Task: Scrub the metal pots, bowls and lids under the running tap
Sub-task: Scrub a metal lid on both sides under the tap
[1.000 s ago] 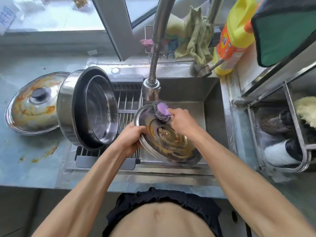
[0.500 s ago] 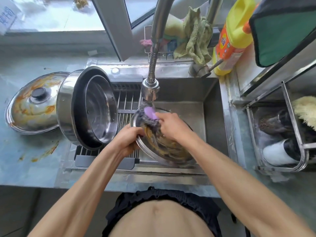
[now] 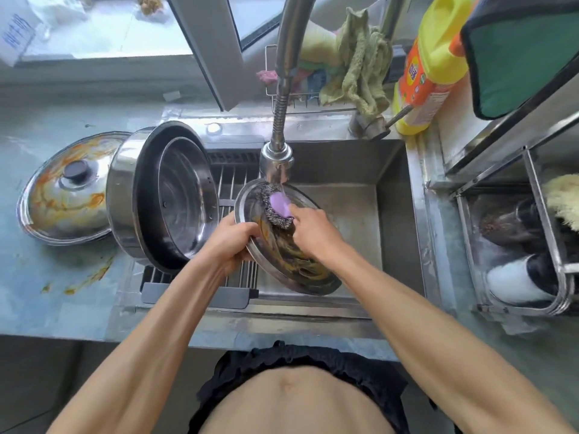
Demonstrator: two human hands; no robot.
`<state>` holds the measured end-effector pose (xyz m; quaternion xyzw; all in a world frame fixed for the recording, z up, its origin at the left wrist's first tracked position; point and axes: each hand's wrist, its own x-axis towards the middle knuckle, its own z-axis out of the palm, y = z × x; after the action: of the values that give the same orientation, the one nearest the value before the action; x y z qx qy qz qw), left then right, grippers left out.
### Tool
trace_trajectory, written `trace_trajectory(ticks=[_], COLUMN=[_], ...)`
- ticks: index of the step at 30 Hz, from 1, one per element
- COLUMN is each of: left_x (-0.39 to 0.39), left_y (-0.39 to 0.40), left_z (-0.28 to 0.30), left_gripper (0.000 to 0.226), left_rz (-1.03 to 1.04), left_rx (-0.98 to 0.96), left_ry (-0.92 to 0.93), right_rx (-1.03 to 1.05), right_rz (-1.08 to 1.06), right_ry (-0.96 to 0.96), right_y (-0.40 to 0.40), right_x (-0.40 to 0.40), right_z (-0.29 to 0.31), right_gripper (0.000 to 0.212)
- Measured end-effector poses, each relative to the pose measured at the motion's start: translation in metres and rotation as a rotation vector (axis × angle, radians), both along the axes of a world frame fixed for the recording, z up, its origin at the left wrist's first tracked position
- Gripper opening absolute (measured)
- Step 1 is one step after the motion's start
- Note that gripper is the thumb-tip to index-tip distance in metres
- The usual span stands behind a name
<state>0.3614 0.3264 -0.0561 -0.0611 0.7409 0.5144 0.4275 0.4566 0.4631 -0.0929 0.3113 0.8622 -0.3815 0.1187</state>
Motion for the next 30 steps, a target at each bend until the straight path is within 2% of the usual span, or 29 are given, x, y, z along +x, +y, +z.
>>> trace_trajectory(ticks=[2, 6, 9, 11, 15, 18, 20, 23, 27, 30], left_x=[-0.001, 0.005, 0.007, 0.009, 0.01, 0.006, 0.005, 0.008, 0.005, 0.003], left_y=[-0.006, -0.012, -0.006, -0.005, -0.008, -0.001, -0.003, -0.007, 0.002, 0.001], left_z=[0.003, 0.004, -0.002, -0.002, 0.001, -0.007, -0.01, -0.012, -0.013, -0.015], left_gripper=[0.032, 0.033, 0.034, 0.032, 0.035, 0.035, 0.031, 0.012, 0.047, 0.05], left_rz=[0.016, 0.003, 0.062, 0.076, 0.024, 0.051, 0.055, -0.009, 0.009, 0.01], left_rx=[-0.004, -0.001, 0.01, 0.026, 0.019, 0.001, -0.002, 0.034, 0.043, 0.055], left_ry=[0.0, 0.009, -0.021, -0.024, 0.024, 0.019, 0.026, 0.023, 0.001, -0.007], right_rx=[0.004, 0.048, -0.018, -0.001, 0.071, -0.058, -0.102, -0.044, -0.117, -0.148], right_rz=[-0.03, -0.085, 0.011, 0.001, -0.109, -0.011, -0.008, -0.074, 0.043, -0.06], right_ry=[0.014, -0.089, 0.015, 0.018, -0.129, -0.005, 0.017, -0.05, 0.077, 0.076], right_y=[0.006, 0.024, 0.002, 0.012, 0.027, -0.008, -0.001, 0.024, -0.006, 0.01], right_x=[-0.002, 0.005, -0.001, 0.004, 0.016, 0.007, 0.006, 0.008, 0.005, 0.006], right_z=[-0.004, -0.017, -0.009, -0.009, -0.019, -0.008, -0.007, -0.016, -0.004, -0.009], right_gripper=[0.048, 0.053, 0.05, 0.05, 0.055, 0.054, 0.052, 0.047, 0.042, 0.045])
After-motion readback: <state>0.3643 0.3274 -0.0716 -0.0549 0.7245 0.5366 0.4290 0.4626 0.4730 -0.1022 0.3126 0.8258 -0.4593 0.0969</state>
